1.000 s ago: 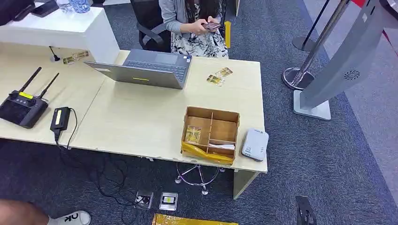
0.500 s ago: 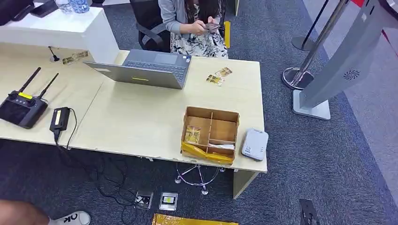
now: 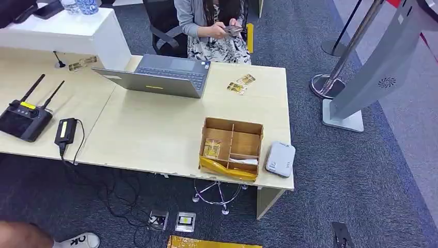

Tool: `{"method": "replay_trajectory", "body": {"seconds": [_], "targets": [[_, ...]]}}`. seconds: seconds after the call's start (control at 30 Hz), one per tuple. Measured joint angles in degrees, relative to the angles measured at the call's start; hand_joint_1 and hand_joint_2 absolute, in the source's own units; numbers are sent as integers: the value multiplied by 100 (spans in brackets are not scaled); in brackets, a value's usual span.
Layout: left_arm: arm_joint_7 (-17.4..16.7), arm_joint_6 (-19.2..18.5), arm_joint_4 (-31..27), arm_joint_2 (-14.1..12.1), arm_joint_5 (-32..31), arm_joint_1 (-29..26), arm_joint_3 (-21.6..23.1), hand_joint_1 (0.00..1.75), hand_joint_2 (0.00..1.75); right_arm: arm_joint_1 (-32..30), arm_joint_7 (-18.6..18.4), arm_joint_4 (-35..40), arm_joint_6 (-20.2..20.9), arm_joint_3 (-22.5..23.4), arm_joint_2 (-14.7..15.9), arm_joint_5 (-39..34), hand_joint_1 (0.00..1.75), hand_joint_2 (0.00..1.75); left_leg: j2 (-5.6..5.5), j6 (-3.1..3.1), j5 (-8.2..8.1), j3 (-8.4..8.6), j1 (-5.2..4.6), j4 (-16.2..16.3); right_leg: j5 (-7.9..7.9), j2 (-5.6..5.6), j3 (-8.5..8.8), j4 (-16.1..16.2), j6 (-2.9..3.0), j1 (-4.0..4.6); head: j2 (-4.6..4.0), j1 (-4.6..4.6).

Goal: Pass the card to the sensor for recognition and then transmit it.

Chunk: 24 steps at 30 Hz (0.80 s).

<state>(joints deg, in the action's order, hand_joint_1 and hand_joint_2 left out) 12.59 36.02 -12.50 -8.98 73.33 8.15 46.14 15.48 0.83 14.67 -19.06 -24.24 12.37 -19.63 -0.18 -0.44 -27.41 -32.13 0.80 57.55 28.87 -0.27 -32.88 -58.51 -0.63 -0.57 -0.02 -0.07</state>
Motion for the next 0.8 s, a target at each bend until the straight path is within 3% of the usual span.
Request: {"method": "replay_trajectory", "body": {"seconds": [0.2,0.43,0.8], "targets": [[138,11,0,-17,256,-17,-2,0,0,-15,20,0,-26,-4,4,-79,0,0,0,0,0,-1,0,0,0,0,0,0,0,0,0,2],[-109,-238,0,-20,39,-19,6,0,0,-17,-33,0,4,-90,-11,9,0,0,0,0,0,-1,0,0,0,0,0,0,0,0,0,2],[-120,-326,0,-11,203,-21,59,0,0,-20,-46,0,15,-179,-15,-31,0,0,0,0,0,-1,0,0,0,0,0,0,0,0,0,2]]}}
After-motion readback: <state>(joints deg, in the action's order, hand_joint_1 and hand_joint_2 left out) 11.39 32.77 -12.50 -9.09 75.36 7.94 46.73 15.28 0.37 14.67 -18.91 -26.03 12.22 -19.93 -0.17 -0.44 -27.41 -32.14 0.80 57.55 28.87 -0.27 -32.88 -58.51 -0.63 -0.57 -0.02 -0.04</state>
